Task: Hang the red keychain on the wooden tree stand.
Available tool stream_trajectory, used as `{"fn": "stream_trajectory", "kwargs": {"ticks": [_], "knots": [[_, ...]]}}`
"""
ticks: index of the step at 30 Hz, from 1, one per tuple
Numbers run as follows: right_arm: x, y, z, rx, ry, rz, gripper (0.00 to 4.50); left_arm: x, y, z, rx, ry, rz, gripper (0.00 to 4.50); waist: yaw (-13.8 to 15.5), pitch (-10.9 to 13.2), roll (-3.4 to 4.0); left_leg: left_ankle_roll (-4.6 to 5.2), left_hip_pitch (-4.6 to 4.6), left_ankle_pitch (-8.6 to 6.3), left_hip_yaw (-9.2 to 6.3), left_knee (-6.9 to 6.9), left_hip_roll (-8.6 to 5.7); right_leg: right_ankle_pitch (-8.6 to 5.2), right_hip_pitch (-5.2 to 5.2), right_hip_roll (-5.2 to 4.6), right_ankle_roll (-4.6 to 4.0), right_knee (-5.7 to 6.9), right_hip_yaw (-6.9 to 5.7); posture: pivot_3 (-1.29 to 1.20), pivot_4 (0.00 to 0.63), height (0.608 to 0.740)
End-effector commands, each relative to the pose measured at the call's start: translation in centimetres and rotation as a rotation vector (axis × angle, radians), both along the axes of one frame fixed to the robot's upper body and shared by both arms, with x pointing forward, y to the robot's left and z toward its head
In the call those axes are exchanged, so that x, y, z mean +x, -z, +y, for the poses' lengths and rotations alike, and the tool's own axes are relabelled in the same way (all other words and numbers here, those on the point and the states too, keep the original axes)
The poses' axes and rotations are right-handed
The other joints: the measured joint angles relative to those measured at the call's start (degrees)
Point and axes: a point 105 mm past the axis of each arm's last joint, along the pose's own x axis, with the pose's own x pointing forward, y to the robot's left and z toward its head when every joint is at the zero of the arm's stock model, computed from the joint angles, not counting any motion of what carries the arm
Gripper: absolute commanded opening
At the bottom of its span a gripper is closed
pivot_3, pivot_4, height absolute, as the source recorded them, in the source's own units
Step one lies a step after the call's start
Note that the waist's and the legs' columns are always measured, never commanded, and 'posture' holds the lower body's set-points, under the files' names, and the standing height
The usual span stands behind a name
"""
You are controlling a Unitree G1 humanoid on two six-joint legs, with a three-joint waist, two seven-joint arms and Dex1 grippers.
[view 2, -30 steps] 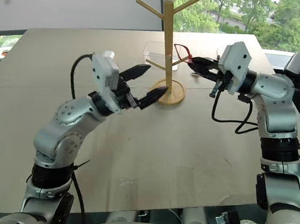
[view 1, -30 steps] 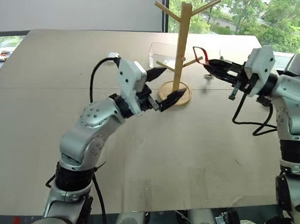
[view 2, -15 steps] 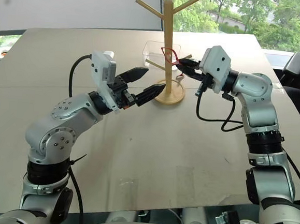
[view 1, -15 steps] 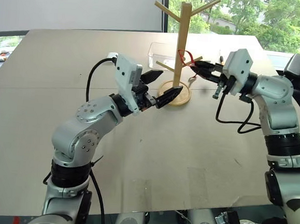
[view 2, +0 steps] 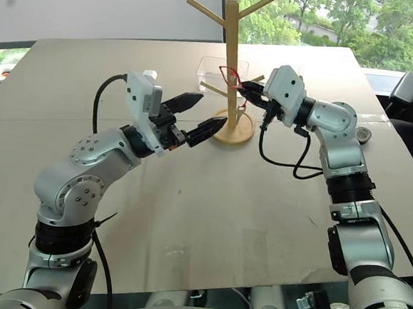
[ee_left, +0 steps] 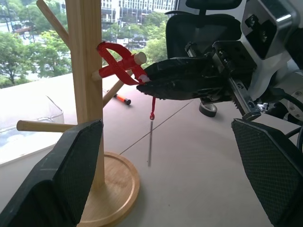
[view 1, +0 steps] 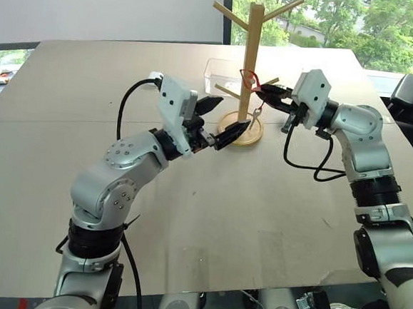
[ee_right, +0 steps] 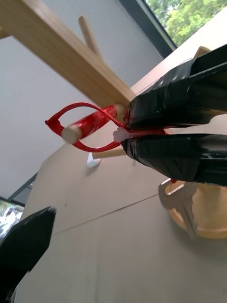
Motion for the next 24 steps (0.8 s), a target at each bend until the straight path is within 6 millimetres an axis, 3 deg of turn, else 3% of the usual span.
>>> {"fn": "stream_trajectory", "kwargs": {"ticks": [1,3,4,11,13,18,21,24], "knots": [[0.2,-1.9,0.4,0.031,0.006,-0.070,0.08,-0.3,-1.4,-0.1,-0.007,0.006,-0.067,4.50,0.0,0.0,0.00,0.00,0.00,0.00,0.00,0.00,0.00,0.00,0.00,0.00,0.00,0.00,0.00,0.00,0.150,0.740],[0.5,-2.0,0.3,0.042,0.020,-0.071,0.08,-0.3,-1.4,-0.1,-0.008,0.006,-0.068,4.50,0.0,0.0,0.00,0.00,0.00,0.00,0.01,-0.01,0.00,0.00,0.00,0.00,0.00,0.00,0.00,0.00,0.150,0.740],[0.6,-2.1,0.4,0.047,0.020,-0.069,0.86,-0.3,-1.4,-0.1,-0.009,0.007,-0.068,4.50,0.0,0.0,0.00,0.00,0.00,0.00,0.01,-0.01,0.00,0.00,0.00,0.00,0.00,-0.01,0.01,0.00,0.150,0.740],[0.1,-1.9,0.5,0.073,-0.015,-0.034,4.10,-0.3,-1.5,-0.3,-0.006,0.005,-0.076,4.50,0.0,0.0,0.00,0.00,-0.01,0.00,0.01,-0.01,0.01,0.00,0.00,0.00,0.00,-0.01,0.01,0.00,0.150,0.740],[-0.2,-1.6,0.0,0.090,-0.022,-0.001,4.34,-0.2,-1.4,-0.2,0.000,-0.007,-0.083,4.50,0.0,0.0,0.00,0.00,-0.01,0.00,0.01,-0.01,0.01,0.00,0.00,-0.01,0.00,-0.01,0.01,0.00,0.150,0.740],[0.4,-0.5,-3.7,0.234,0.107,0.100,4.34,1.8,-0.6,2.1,-0.042,-0.225,-0.095,4.50,0.3,0.0,-0.01,0.00,-0.01,0.00,0.00,-0.02,0.00,0.00,0.02,-0.04,0.00,-0.02,-0.02,0.00,0.150,0.740],[1.4,1.3,-7.4,0.392,0.284,0.168,4.34,3.3,2.0,4.4,-0.041,-0.401,-0.059,4.50,0.2,0.0,-0.01,0.01,0.04,-0.01,0.05,-0.02,-0.02,0.01,0.04,-0.06,0.00,-0.01,0.04,0.00,0.150,0.740],[1.8,4.4,-11.1,0.484,0.489,0.214,4.34,4.2,4.4,7.2,-0.040,-0.588,-0.051,4.50,0.2,0.0,-0.01,0.01,0.05,0.00,0.05,-0.05,-0.01,0.01,0.03,-0.04,-0.01,-0.01,0.03,0.00,0.150,0.740]]}}
